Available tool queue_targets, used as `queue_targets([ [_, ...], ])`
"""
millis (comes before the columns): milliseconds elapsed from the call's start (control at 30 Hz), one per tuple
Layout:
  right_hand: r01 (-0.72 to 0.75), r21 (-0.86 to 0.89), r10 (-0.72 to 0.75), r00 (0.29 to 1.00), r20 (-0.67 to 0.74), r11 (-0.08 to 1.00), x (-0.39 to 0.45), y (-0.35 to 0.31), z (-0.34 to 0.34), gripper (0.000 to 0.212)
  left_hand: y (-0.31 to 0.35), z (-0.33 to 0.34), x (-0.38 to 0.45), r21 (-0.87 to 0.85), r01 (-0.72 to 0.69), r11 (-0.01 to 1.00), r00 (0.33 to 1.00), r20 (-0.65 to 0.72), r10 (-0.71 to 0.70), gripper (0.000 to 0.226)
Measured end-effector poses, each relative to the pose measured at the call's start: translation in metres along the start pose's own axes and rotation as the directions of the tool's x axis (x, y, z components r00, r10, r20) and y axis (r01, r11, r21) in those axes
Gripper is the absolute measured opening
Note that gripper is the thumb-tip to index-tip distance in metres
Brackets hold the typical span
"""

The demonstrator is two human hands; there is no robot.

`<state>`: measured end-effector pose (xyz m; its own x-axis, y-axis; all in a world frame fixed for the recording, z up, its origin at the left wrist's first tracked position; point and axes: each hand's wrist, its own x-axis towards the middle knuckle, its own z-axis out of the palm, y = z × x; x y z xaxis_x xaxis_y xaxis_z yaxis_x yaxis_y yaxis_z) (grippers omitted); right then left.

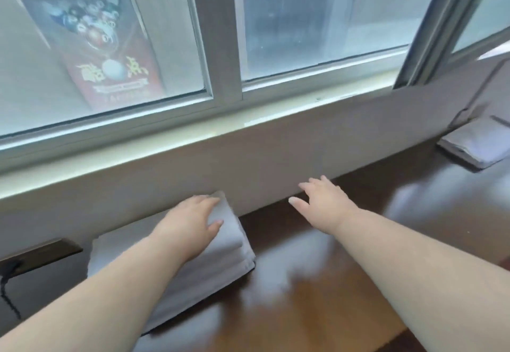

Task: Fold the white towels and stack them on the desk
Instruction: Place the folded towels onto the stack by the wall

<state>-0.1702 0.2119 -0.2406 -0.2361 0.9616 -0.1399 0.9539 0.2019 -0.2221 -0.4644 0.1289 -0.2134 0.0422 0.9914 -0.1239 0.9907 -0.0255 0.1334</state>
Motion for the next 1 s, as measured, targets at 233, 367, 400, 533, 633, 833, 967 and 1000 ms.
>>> queue_targets([
  [233, -0.232, 0.103, 0.243, 0.964, -0.111, 0.967, -0.082, 0.147, -0.080, 0.069, 0.163, -0.034, 0.036, 0.018, -0.234, 0.972, 0.972, -0.011, 0.234, 0.056],
  [367, -0.320, 0.106, 0.336, 0.918, -0.209, 0.941, -0.149, 0.235, -0.116, 0.064, 0.271, -0.035, 0.036, 0.008, -0.339, 0.941, 0.940, -0.046, 0.339, 0.054],
  [400, -0.340, 0.104, 0.355, 0.910, -0.217, 0.935, -0.167, 0.257, -0.124, 0.065, 0.299, -0.034, 0.035, 0.007, -0.360, 0.933, 0.931, -0.053, 0.360, 0.054],
  [533, -0.402, 0.132, 0.422, 0.876, -0.233, 0.906, -0.240, 0.349, -0.153, 0.068, 0.417, -0.021, 0.028, -0.017, -0.390, 0.921, 0.919, -0.068, 0.388, 0.056],
  [633, -0.430, 0.144, 0.454, 0.856, -0.247, 0.891, -0.287, 0.413, -0.170, 0.070, 0.497, -0.005, 0.016, -0.062, -0.366, 0.929, 0.929, -0.081, 0.361, 0.059],
  [833, -0.447, 0.117, 0.462, 0.853, -0.243, 0.887, -0.345, 0.513, -0.188, 0.074, 0.613, 0.025, -0.003, -0.039, -0.369, 0.929, 0.926, -0.097, 0.364, 0.063],
  [967, -0.439, 0.104, 0.451, 0.859, -0.240, 0.892, -0.348, 0.559, -0.193, 0.074, 0.660, 0.031, 0.006, -0.019, -0.366, 0.931, 0.927, -0.100, 0.362, 0.063],
  [1000, -0.436, 0.099, 0.447, 0.864, -0.231, 0.894, -0.345, 0.569, -0.193, 0.075, 0.669, 0.032, 0.012, -0.018, -0.363, 0.932, 0.927, -0.103, 0.359, 0.063],
])
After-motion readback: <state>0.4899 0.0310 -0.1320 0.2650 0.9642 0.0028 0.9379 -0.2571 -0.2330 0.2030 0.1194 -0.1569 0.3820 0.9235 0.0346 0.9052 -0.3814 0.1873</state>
